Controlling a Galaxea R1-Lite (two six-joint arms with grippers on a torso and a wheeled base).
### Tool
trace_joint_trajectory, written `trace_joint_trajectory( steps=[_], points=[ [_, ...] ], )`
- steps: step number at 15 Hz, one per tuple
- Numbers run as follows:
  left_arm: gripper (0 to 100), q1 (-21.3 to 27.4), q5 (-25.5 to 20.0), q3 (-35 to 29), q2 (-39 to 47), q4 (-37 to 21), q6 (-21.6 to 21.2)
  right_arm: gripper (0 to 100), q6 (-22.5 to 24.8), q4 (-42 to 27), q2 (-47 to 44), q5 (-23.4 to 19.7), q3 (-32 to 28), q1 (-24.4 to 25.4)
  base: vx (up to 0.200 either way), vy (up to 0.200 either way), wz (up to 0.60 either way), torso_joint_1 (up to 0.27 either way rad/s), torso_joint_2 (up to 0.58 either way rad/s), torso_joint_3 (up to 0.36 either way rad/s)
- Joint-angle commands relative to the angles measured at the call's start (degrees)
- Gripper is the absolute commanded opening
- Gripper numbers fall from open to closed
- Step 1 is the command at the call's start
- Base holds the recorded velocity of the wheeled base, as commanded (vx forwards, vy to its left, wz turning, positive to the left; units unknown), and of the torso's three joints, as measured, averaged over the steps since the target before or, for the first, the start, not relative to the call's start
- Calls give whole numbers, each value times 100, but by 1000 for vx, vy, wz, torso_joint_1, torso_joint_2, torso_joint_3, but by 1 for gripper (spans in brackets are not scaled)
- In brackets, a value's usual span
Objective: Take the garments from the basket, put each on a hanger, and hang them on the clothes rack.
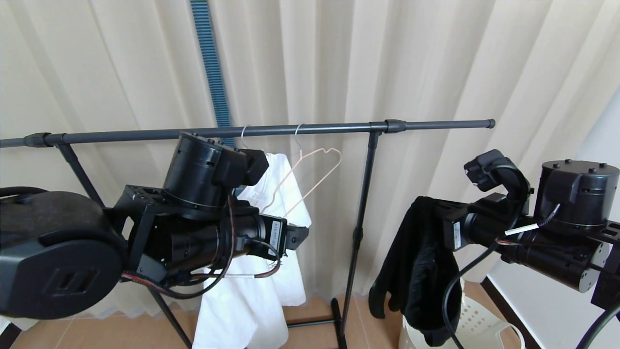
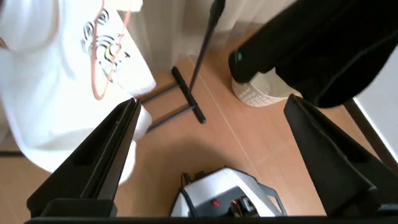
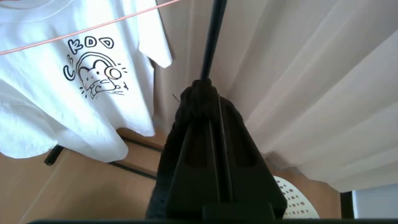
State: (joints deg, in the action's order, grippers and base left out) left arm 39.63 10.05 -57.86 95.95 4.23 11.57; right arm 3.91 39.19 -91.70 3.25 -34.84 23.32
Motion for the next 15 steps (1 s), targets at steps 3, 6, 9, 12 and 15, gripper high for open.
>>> trace_joint_trajectory(
  steps=[3,6,9,12,15],
  points=[
    [100,-658,-134,-200,741,509,-761,0,22,1,-15,0,12,32,0,0,0,0,0,0],
    [100,-869,-310,-1008,1532,623,-1148,0,39,9,-15,17,-5,67,0,0,0,0,0,0],
    [100,-913,-319,-1597,2085,623,-1201,0,39,9,-15,17,4,94,0,0,0,0,0,0],
    [100,-984,-310,-2098,2692,640,-1201,0,118,9,-15,17,4,111,0,0,0,0,0,0],
    [100,-1142,-310,-2335,2929,640,-1201,0,118,9,3,17,4,111,0,0,0,0,0,0]
  ],
)
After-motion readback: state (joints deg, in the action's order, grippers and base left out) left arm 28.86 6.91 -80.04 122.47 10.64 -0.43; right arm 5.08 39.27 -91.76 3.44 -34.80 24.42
